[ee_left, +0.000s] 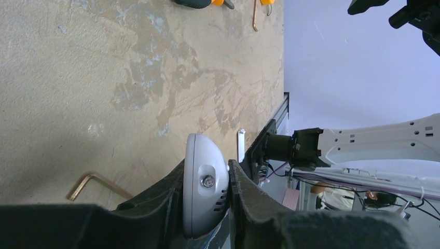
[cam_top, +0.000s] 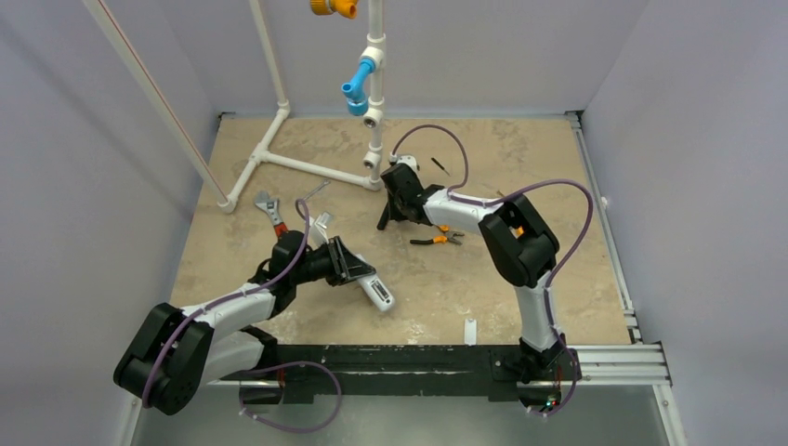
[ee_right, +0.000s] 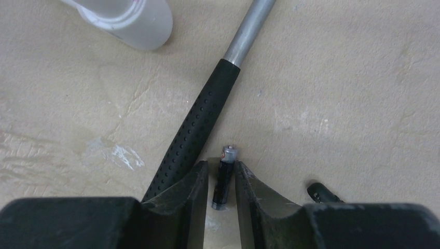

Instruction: Load the batteries into the remote control

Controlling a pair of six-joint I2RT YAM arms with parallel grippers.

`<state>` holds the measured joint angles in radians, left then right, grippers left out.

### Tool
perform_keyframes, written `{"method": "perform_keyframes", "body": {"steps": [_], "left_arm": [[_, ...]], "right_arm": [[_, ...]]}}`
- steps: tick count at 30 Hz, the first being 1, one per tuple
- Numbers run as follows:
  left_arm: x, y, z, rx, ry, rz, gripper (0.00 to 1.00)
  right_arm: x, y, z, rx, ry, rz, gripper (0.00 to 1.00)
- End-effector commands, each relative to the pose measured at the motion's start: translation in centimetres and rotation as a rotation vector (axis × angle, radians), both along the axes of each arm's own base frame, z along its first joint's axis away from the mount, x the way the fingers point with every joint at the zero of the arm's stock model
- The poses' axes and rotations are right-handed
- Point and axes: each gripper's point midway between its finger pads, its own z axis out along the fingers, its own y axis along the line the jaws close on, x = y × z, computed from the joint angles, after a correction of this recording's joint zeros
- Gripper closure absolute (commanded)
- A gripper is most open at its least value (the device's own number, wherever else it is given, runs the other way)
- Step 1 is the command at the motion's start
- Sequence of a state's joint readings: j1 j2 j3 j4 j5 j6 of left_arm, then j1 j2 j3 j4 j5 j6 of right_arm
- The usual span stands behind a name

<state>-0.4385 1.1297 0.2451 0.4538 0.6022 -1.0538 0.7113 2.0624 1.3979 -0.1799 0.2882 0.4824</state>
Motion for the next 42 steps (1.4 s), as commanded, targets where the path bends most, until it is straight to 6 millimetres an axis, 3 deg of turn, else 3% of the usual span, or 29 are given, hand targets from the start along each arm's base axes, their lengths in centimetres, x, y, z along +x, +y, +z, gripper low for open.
{"method": "perform_keyframes", "body": {"steps": [1, 9, 14, 19, 20, 22, 25, 31, 36, 39, 42], "left_arm": [[1.0, -0.5, 2.4, -0.031, -0.086, -0.025, 1.00], [0.9, -0.4, 2.2, -0.025, -0.081, -0.027, 1.00], [0.9, -0.4, 2.1, -0.018, -0.082, -0.025, 1.00], [0.9, 0.0, 1.7, 0.002, -0.084, -0.009, 1.00], [1.0, 0.1, 1.6, 0.007, -0.094, 0.000, 1.00], [1.2, 0.3, 1.6, 0.023, -0.117, 0.013, 1.00], [1.5, 0.7, 1.5, 0.042, -0.139, 0.038, 1.00], [2.2, 1.0, 1.8, 0.056, -0.165, 0.071, 1.00], [2.7, 1.0, 2.7, 0.035, -0.197, 0.091, 1.00], [2.7, 1.2, 2.8, 0.038, -0.203, 0.106, 1.00], [2.9, 1.5, 2.6, 0.063, -0.216, 0.116, 1.00]], "right_arm": [[0.8, -0.4, 0.2, -0.040, -0.009, -0.016, 0.78], [-0.7, -1.3, -0.3, -0.080, 0.034, 0.018, 0.96], [-1.5, -1.5, 0.5, -0.066, 0.021, 0.058, 1.00], [-2.2, -0.8, 4.3, 0.011, -0.065, 0.146, 1.00], [-2.2, -0.2, 6.2, 0.057, -0.115, 0.182, 1.00], [-3.2, 0.5, 8.2, 0.105, -0.168, 0.249, 1.00], [-5.2, 0.9, 10.2, 0.089, -0.233, 0.339, 1.00], [-11.0, 1.0, 10.0, 0.044, -0.243, 0.504, 1.00], [-17.0, 1.1, 11.0, 0.150, -0.261, 0.664, 1.00], [-19.5, 0.3, 10.4, 0.203, -0.211, 0.697, 1.00], [-21.7, -1.1, 8.1, 0.198, -0.129, 0.720, 1.00]]}}
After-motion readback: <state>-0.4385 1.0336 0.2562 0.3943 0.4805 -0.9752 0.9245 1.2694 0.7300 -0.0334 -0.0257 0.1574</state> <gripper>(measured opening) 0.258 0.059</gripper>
